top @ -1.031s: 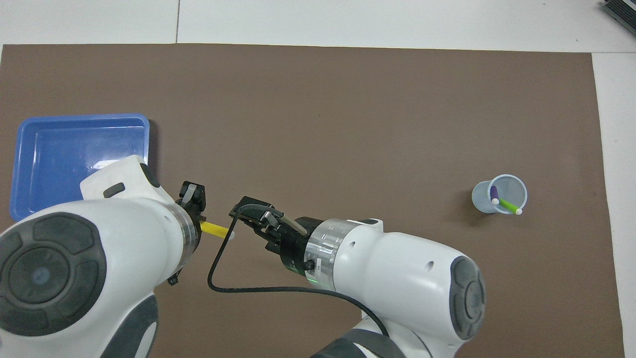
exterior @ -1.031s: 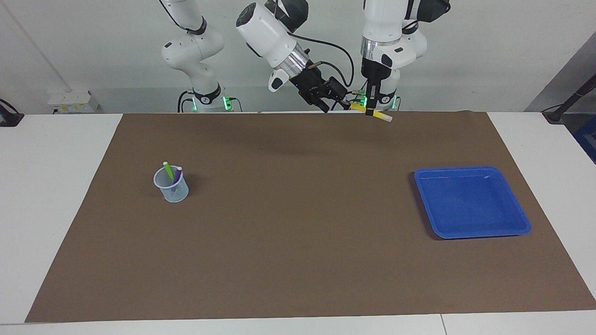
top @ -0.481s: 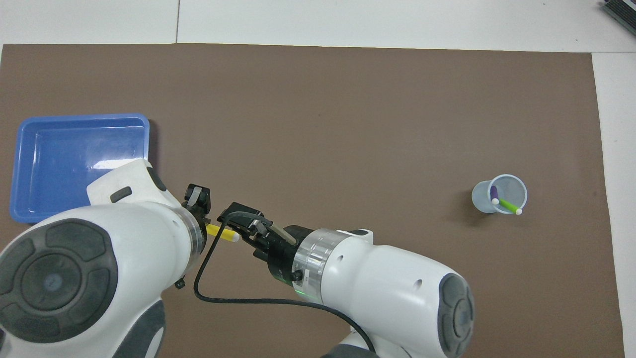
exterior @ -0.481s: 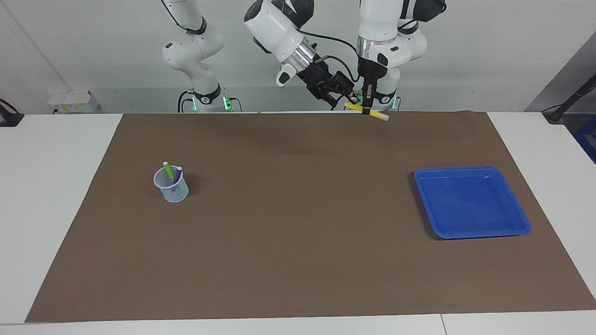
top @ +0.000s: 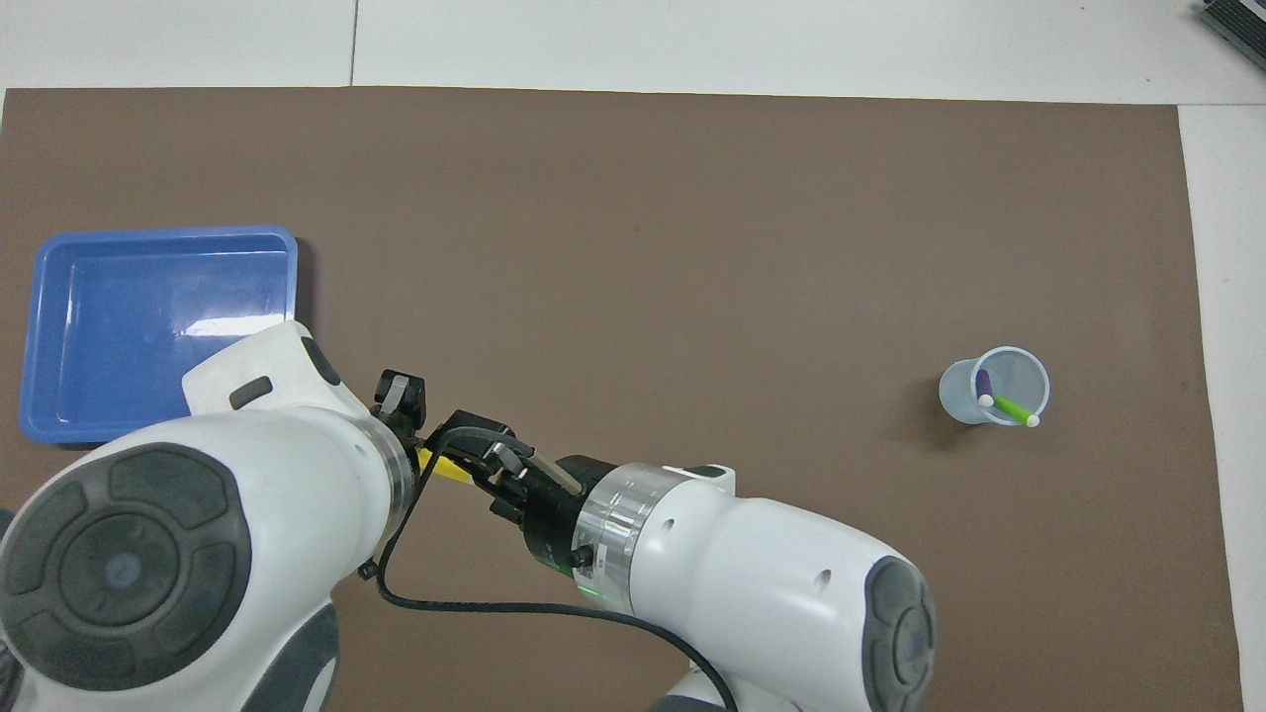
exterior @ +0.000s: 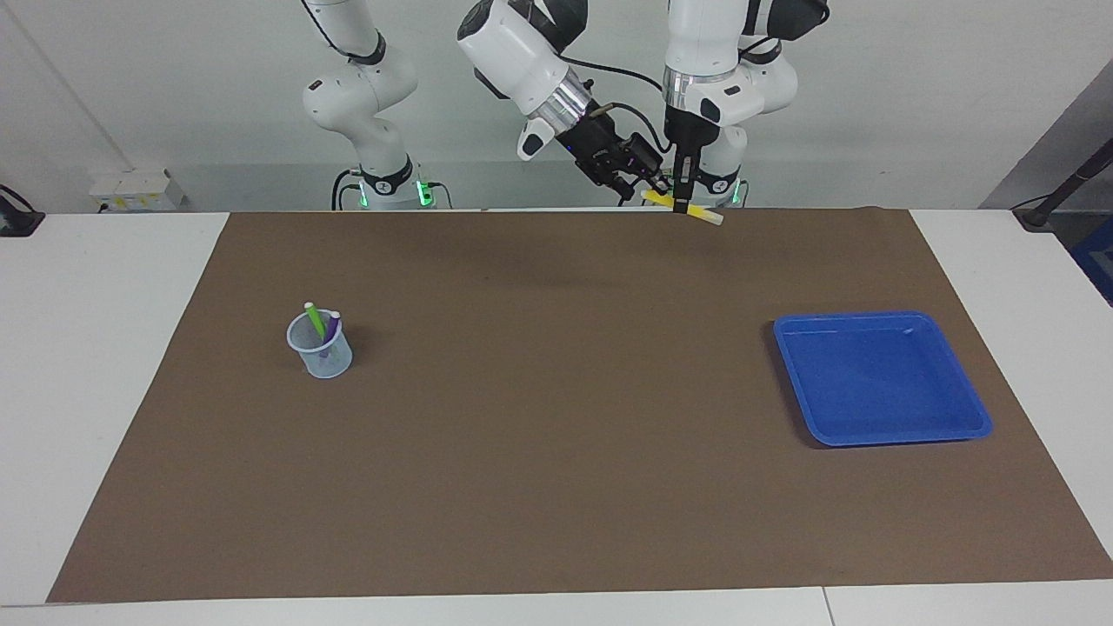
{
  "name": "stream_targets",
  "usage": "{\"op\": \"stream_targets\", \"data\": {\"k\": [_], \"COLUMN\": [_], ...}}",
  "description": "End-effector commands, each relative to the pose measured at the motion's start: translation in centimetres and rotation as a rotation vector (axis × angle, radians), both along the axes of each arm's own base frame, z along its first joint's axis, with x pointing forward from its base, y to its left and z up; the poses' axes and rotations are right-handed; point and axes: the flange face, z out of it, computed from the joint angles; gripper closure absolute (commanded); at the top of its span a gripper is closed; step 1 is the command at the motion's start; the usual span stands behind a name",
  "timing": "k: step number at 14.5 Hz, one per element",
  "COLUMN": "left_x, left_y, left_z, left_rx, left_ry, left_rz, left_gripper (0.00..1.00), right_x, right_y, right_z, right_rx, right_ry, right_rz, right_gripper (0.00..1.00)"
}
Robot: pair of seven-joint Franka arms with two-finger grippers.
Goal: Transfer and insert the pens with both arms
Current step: 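Grasp the yellow pen's free end with the right gripper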
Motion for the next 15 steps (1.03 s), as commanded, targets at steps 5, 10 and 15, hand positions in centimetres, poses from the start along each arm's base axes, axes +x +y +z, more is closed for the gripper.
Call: {"op": "stream_targets", "data": {"k": [5,10,15], "left_x": [-1.2,-1.6,-2.1], "left_y": [-0.6,-0.6,-1.0], "left_z": [0.8,1.2,1.2], "left_rx": [0.017,0.018,0.022], "left_ry": [0.003,0.0,0.001], "left_rz": [0.011,0.014,0.005], "left_gripper": [1.0,1.0,1.0], "right_x": [0.0,-0.6,-0.8], "right_y": [0.4,1.1,1.3], "right_z": [-0.3,-0.2,-0.2], "right_rx": [0.024,0.027,0.027], "right_ry": [0.003,0.005,0.005], "right_rz": [-0.025,-0.013,-0.008], "right_gripper": [0.35,0.37,0.38]}}
